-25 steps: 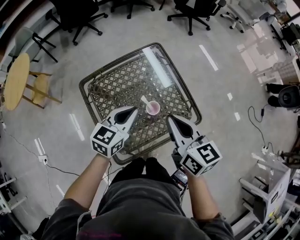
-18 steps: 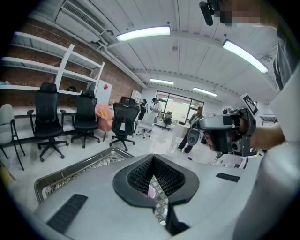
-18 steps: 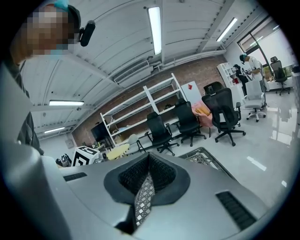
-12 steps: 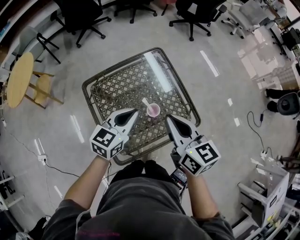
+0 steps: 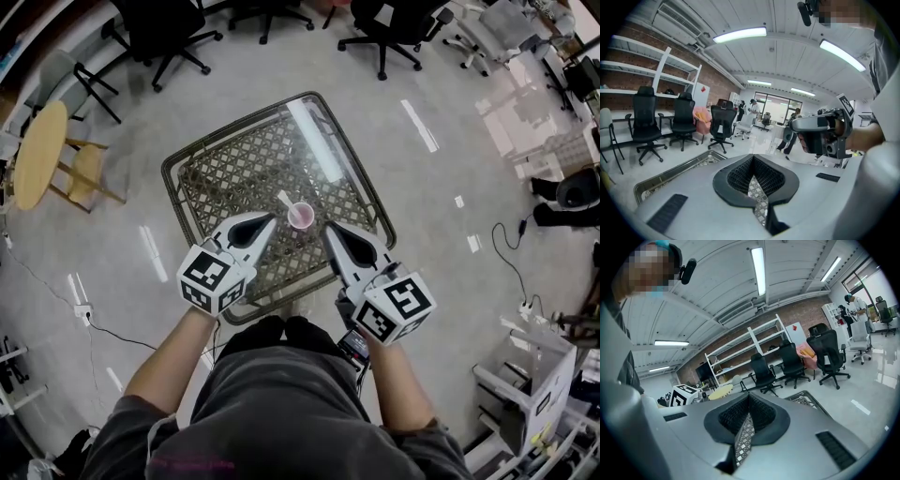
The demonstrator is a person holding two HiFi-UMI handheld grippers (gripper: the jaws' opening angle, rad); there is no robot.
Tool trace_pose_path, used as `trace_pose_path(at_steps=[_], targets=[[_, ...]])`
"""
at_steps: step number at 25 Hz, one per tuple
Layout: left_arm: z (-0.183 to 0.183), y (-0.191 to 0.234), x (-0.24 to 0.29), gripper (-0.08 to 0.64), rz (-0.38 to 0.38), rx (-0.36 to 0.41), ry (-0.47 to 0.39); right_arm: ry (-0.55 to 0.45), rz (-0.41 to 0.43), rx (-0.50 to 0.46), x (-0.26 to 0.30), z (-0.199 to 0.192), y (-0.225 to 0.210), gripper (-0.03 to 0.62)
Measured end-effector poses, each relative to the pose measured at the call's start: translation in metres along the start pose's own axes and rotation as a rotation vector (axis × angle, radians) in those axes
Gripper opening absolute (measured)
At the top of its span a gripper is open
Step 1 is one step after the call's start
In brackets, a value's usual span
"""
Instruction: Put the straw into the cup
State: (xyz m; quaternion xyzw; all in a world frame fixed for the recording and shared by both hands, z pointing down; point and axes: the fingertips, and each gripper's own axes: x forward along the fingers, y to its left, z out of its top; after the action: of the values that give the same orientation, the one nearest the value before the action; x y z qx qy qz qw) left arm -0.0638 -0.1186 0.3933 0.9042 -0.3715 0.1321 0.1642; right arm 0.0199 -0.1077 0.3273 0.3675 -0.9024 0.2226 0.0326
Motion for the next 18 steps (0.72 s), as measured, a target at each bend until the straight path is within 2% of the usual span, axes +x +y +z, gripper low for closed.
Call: trace_pose_path(at_steps=[18], targets=[[-0.005, -0.037, -0.010, 0.009, 0.031, -0.009, 0.004, 0.012, 0.047, -0.013, -0.023, 0.001, 0.001, 0.014]])
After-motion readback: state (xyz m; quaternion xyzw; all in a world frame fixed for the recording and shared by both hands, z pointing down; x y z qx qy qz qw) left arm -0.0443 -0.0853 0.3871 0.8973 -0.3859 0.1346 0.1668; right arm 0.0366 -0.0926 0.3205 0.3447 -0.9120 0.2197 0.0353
